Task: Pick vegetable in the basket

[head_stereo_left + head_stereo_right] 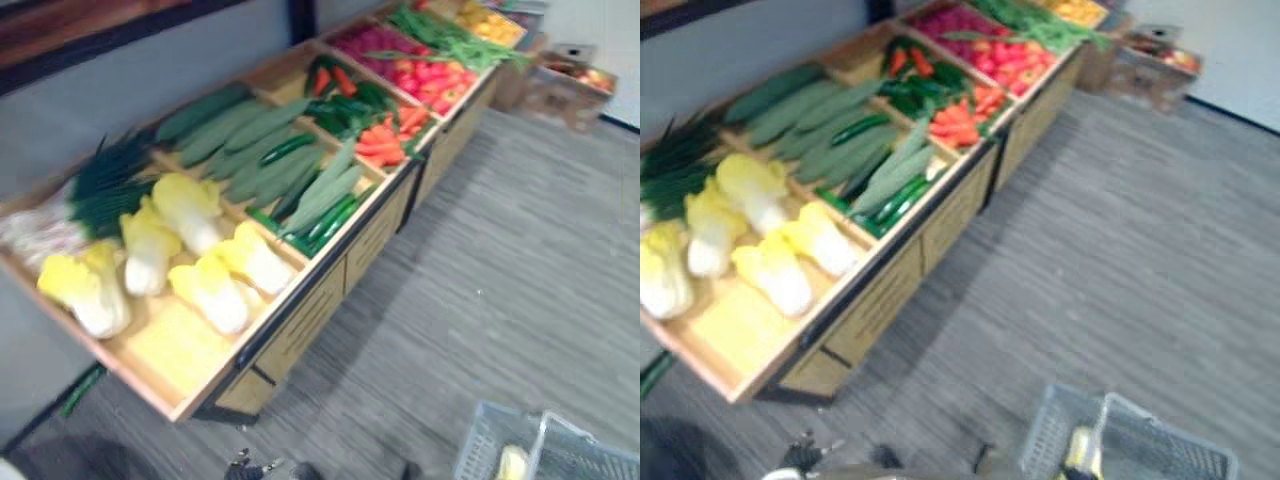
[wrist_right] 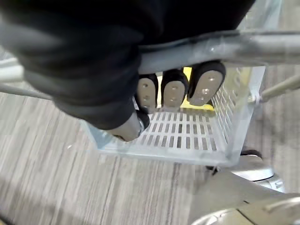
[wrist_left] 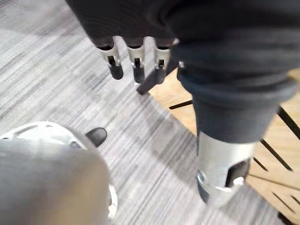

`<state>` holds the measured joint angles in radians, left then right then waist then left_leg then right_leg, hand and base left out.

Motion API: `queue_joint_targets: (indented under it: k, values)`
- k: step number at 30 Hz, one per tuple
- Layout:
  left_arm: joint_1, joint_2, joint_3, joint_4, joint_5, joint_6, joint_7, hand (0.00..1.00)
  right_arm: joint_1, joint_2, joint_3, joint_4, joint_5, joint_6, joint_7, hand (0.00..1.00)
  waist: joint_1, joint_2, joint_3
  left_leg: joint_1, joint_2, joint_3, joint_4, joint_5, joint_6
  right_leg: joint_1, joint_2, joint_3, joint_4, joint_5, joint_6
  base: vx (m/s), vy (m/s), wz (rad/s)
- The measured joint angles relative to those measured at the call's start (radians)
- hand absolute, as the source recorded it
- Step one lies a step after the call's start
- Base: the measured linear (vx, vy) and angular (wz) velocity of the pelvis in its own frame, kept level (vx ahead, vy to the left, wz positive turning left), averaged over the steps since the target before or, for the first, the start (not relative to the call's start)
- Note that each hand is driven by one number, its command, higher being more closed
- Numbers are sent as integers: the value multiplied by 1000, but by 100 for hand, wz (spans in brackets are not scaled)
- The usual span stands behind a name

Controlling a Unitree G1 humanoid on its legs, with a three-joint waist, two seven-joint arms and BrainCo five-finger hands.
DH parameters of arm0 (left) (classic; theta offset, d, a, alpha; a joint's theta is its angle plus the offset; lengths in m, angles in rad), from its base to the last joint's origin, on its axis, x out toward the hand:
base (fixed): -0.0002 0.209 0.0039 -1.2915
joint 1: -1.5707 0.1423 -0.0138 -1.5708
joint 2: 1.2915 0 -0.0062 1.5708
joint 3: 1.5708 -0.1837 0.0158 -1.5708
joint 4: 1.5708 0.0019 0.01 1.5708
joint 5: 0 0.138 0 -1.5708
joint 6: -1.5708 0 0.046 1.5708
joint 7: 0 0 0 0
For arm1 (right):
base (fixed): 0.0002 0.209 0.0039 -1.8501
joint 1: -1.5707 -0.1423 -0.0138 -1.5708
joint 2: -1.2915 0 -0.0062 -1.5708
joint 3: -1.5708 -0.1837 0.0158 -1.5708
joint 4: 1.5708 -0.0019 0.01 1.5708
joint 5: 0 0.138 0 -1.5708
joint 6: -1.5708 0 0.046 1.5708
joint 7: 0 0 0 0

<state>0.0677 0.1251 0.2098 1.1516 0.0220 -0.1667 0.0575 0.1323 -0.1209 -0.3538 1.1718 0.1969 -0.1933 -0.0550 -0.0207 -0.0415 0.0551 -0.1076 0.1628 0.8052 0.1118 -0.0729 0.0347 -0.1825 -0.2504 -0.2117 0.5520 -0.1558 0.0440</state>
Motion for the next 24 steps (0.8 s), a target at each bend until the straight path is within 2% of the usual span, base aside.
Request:
queue_joint_targets:
  k: [1,2,3,6,7,10,12,13,15,17,19,21,23,24]
  values:
    - [-10,16,-16,-7,0,3,0,0,-12,5,0,24,1,3,0,100,-2,-21,-2,-22,20,39,37,-1,0,15,-25,-11,-43,-31,52,-137,-292,-146]
    - [-14,23,-17,-2,0,3,1,0,-23,8,14,17,1,4,2,100,3,-18,-6,-44,63,78,79,4,-8,23,17,-39,-137,-29,64,-100,-329,-120]
    - [-13,21,-20,2,0,4,0,0,-23,8,20,10,0,3,1,100,7,-10,-9,-47,84,93,92,7,-14,41,43,-44,-197,-26,68,-125,-335,-113]
    - [-19,5,-47,0,0,4,-1,0,3,3,50,17,0,8,3,100,-6,11,-2,-45,191,105,189,17,-29,162,127,-92,-422,-26,69,-94,-357,-47]
    - [-23,-11,-58,0,0,4,-1,0,20,-4,49,22,2,10,3,100,-9,32,2,-40,232,92,225,20,-34,199,159,-103,-458,-18,55,-81,-264,-8]
    - [-17,-33,-54,-2,-1,4,1,0,39,-23,50,22,1,10,8,100,-8,63,17,13,277,73,247,56,-83,242,198,-62,-476,-7,38,-139,-178,-35]
    - [-5,-46,-45,-11,-3,3,4,0,22,-43,66,23,-1,10,14,100,-5,70,26,13,258,-89,259,91,-117,240,202,2,-475,2,24,-114,-115,-83]
    - [5,-51,-43,-19,-3,1,5,0,7,-65,83,24,-1,8,16,100,-4,78,28,9,212,-274,261,99,-117,235,197,52,-470,8,21,-79,-56,-101]
    - [19,-63,-9,-20,-3,-6,9,0,-35,-86,88,25,0,7,21,100,16,81,29,33,74,-553,234,32,-141,210,176,169,-469,21,28,-105,79,-150]
    - [20,-53,-8,-12,-3,-6,9,0,-53,-84,87,23,0,0,22,100,23,86,32,59,18,-642,194,-20,-129,200,189,230,-483,39,22,-59,128,-122]
    - [18,-51,-6,-8,-3,-6,5,0,-46,-76,78,24,5,-1,23,100,21,85,34,96,6,-677,150,-39,-137,190,199,266,-500,57,50,-24,100,-60]
    - [16,-45,-6,-6,-3,-6,4,0,-49,-73,74,24,5,-7,32,100,18,82,35,95,-12,-677,117,-40,-138,185,181,276,-549,90,58,-19,104,-25]
    - [15,-45,-8,-4,-2,-6,4,0,-53,-73,58,24,4,-10,45,100,12,86,36,94,-20,-678,69,-57,-137,181,171,275,-583,121,73,-5,158,2]
    - [14,-45,-10,-1,0,-6,4,0,-57,-71,48,24,5,-10,50,100,8,99,35,94,-20,-679,44,-80,-139,176,174,270,-598,137,80,-13,168,13]
